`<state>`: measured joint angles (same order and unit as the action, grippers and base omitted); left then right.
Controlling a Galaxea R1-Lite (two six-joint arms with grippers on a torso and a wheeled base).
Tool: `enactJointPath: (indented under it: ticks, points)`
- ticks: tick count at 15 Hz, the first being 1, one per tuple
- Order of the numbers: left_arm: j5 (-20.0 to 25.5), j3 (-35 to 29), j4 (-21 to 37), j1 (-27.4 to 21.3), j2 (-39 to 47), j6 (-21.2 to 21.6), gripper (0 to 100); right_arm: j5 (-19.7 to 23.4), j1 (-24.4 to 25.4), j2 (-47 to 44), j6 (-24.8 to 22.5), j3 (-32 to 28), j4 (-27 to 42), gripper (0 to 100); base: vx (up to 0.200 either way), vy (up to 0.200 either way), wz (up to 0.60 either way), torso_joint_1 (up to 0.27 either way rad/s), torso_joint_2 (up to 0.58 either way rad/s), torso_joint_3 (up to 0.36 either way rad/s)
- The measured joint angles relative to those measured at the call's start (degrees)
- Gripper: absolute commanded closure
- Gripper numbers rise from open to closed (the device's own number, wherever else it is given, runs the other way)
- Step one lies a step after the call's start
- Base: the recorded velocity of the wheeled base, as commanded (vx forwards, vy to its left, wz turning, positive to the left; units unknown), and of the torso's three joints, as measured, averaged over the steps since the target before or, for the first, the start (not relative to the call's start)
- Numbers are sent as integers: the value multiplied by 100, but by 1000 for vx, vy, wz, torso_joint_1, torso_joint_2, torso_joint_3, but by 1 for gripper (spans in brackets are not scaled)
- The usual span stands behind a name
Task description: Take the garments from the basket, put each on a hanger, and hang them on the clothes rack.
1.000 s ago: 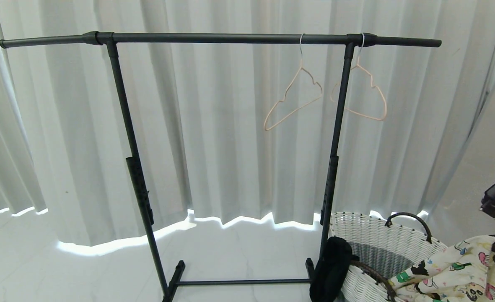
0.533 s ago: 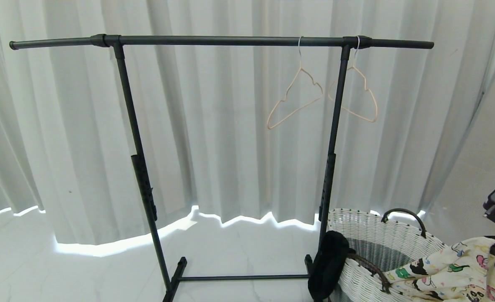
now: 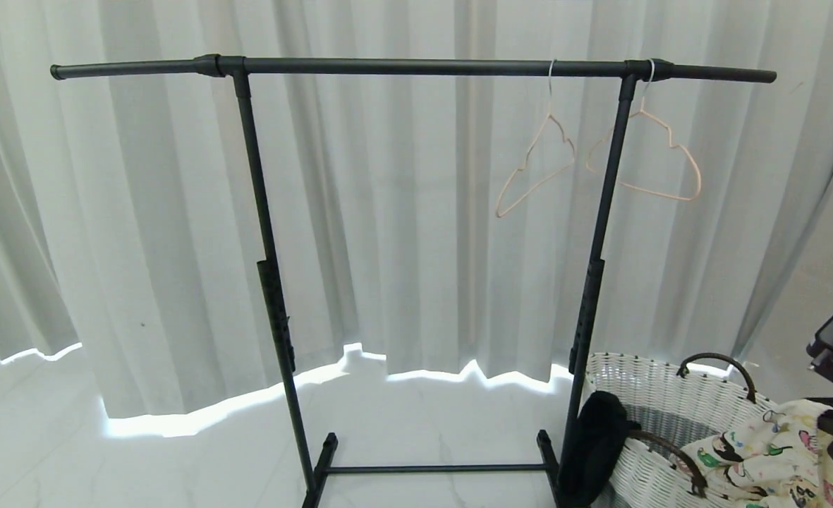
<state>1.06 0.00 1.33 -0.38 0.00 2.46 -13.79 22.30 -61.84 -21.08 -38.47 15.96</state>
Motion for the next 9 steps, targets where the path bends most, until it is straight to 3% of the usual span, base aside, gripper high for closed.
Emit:
enactJointPath:
  ticks: [6,9]
  points:
    - [9,0,-2,9,0,227,0,-6,378,-166,15,-99,49,100,0,0,0,0,0,0]
    - [35,0,-2,5,0,490,0,11,708,-339,290,-516,657,100,0,0,0,0,0,0]
